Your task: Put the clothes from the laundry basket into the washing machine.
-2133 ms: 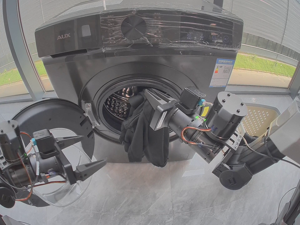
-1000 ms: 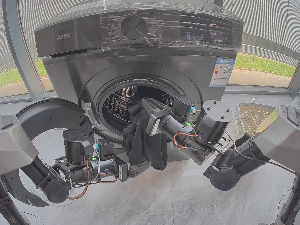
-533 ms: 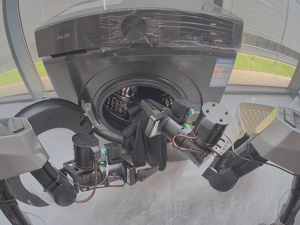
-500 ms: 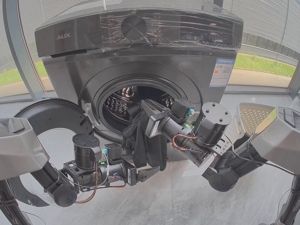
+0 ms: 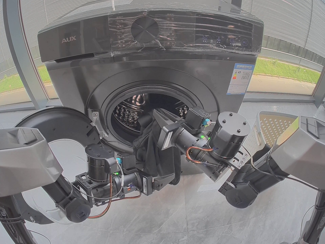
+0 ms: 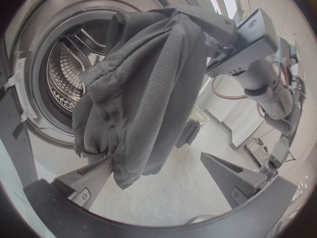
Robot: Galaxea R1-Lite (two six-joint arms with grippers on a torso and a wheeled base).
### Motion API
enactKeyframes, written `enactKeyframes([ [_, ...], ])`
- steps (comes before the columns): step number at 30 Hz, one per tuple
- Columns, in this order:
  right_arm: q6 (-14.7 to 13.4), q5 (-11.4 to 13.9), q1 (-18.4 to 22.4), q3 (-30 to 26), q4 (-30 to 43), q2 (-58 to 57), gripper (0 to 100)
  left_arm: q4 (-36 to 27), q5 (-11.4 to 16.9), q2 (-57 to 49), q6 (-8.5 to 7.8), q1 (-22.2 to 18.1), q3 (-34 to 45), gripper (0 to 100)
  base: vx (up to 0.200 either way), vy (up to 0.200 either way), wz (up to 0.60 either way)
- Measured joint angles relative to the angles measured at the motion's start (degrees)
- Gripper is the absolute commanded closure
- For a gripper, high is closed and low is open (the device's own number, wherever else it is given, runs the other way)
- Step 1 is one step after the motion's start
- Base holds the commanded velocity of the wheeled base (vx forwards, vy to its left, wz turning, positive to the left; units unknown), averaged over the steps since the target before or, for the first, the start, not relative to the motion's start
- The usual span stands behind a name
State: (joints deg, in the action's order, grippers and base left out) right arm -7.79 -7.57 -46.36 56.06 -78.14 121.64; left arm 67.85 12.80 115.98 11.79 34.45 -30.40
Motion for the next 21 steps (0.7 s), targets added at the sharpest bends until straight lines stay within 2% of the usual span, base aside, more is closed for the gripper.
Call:
enactKeyframes([
  [4, -0.01, 0.0, -0.18, 0.0, 0.02, 0.02, 100, 1.21, -2.02, 2.27, -1.76, -0.13, -1.26, 0, 0.0, 0.0, 0.0],
  [12, -0.01, 0.0, -0.52, -0.02, -0.06, 0.05, 100, 3.63, -2.55, 5.35, -3.1, -0.26, -2.83, 0, 0.0, 0.0, 0.0],
  [13, -0.01, 0.0, -0.52, -0.04, -0.16, 0.06, 100, 4.21, -2.79, 5.6, -3.12, -0.28, -2.86, 100, 0.0, 0.0, 0.0],
  [21, -0.04, 0.0, -0.38, -0.59, -0.79, 0.2, 100, 8.18, -5.08, 6.95, -3.85, -0.33, -3.9, 100, 0.0, 0.0, 0.0],
])
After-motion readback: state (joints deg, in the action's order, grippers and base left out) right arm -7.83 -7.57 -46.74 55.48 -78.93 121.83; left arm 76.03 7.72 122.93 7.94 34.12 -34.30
